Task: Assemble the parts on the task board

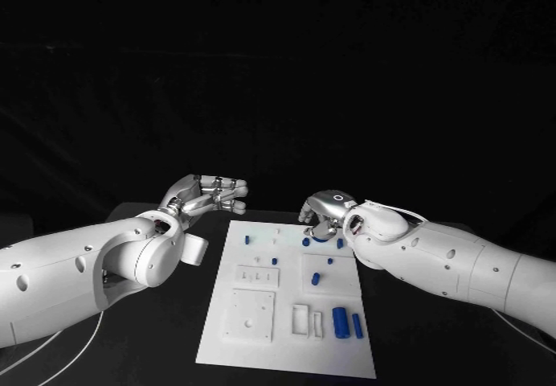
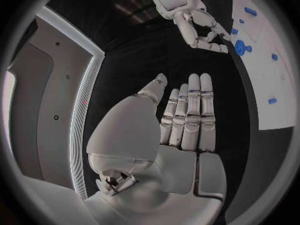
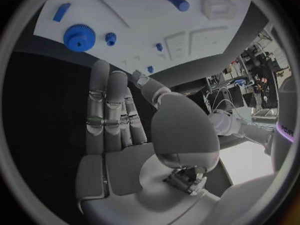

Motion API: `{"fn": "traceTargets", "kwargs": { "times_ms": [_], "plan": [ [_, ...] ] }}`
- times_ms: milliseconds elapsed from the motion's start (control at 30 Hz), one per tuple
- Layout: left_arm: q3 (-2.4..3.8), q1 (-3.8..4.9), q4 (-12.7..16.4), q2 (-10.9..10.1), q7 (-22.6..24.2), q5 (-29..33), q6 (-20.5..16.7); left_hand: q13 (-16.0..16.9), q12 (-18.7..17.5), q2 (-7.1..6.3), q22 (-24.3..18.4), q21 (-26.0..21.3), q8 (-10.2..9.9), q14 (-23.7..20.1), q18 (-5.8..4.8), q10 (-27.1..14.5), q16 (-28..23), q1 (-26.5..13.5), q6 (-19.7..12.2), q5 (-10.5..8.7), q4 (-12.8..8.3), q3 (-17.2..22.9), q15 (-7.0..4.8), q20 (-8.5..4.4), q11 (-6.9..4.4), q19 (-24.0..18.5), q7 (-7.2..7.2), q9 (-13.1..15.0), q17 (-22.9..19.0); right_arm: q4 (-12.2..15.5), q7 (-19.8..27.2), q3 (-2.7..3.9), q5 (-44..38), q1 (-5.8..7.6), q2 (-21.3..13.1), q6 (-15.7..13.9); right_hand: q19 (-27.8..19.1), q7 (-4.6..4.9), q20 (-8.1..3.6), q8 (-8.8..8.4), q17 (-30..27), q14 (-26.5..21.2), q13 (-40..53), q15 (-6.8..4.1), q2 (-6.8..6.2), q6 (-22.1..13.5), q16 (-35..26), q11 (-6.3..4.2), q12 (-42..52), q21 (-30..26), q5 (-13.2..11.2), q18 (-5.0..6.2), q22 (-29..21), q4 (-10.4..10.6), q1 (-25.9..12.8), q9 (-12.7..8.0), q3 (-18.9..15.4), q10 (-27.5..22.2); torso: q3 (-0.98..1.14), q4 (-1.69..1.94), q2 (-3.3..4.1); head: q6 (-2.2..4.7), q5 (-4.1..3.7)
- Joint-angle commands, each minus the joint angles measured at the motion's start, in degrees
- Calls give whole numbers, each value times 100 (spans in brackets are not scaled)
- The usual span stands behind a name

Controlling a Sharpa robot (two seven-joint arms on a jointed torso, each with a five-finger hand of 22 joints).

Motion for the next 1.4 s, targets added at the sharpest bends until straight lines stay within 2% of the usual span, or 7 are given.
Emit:
{"fn": "traceTargets", "kwargs": {
  "times_ms": [33, 167, 267, 667, 867, 1067, 1400],
  "plan": [
    [10, 52, 65, 7, 91, -30, 202, 8, -1, -8, -3, 24, -27, 29, -31, -15, -13, -57, -9, -23, -19, -9, 12, -7, 23, -32, 2, 4, 7, -117, -210, 3, -485, -9, 55, -56, -56, -49, 32, 12, -34, -2, 2, 35, -92, 34, 54, -3, 23, 36, 3, -17, 114, 7, -27, 7, 99, -11, -52, 95, 128, 20, -49],
    [15, 115, 112, 5, 79, -33, 183, 9, 0, -17, -9, 25, -27, 30, -30, -21, -14, -70, -38, -22, -19, -29, 14, -4, 25, -32, 9, 4, 10, -224, -254, 2, -584, -15, 115, -19, -46, -50, 33, 15, -21, -10, 2, 37, -108, 36, 130, -2, 23, 35, -5, -11, 222, 25, -25, 7, 102, -11, -85, 144, 202, 38, -88],
    [17, 141, 116, 6, 74, -47, 191, 9, -1, -17, -11, 26, -26, 31, -30, -22, -14, -74, -38, -22, -17, -35, 15, -3, 26, -32, 8, 5, 11, -281, -252, 1, -606, -39, 141, 27, -47, -53, 42, 14, -19, -30, 2, 46, -116, 25, 176, 5, 24, 6, -4, -8, 309, 27, -31, 7, 108, -42, -95, 159, 228, 39, -100],
    [19, 174, 26, 28, 60, -89, 196, 9, 1, -7, -31, 19, -23, 21, -31, -39, -20, -94, -54, -15, 0, -55, 21, 5, 31, -38, 12, 6, 16, -391, -388, -1, -724, -121, 133, 23, 7, -46, 54, 15, -22, -39, 1, 58, -162, 8, 282, 27, 23, -88, -7, 17, 536, 30, -28, 7, 166, -117, -127, 181, 342, 62, -152],
    [18, 175, -51, 36, 48, -91, 192, 9, 1, -5, -39, 17, -24, 23, -30, -38, -18, -101, -56, -21, 7, -65, 21, 6, 30, -35, 11, 6, 19, -359, -401, -1, -770, -132, 95, 92, 50, -48, 55, 14, -26, -48, 1, 60, -201, -4, 332, 28, 23, -130, -11, 9, 682, 42, -40, 7, 152, -130, -140, 178, 383, 62, -117],
    [18, 176, -103, 31, 40, -90, 197, 9, 1, 0, -53, 12, -25, 21, -30, -40, -18, -100, -59, -19, 15, -76, 21, 7, 31, -28, 13, 5, 22, -369, -394, -1, -781, -150, 94, 134, 71, -44, 58, 14, -14, -59, 1, 65, -215, -26, 377, 36, 24, -160, -12, 9, 775, 56, -44, 6, 138, -163, -180, 204, 442, 129, -136],
    [18, 176, -131, 40, -15, -94, 122, 10, 2, 21, -71, 15, -23, 37, -27, -35, -7, -98, -63, -17, 31, -83, 16, 3, 28, -7, 11, 6, 30, -426, -345, -1, -767, -186, 101, 174, 128, -58, 48, 15, -25, -63, 1, 59, -176, 31, 479, 21, 21, -190, -1, -34, 1105, 34, -40, 9, 287, -100, -205, 213, 487, 146, -124]
  ]
}}
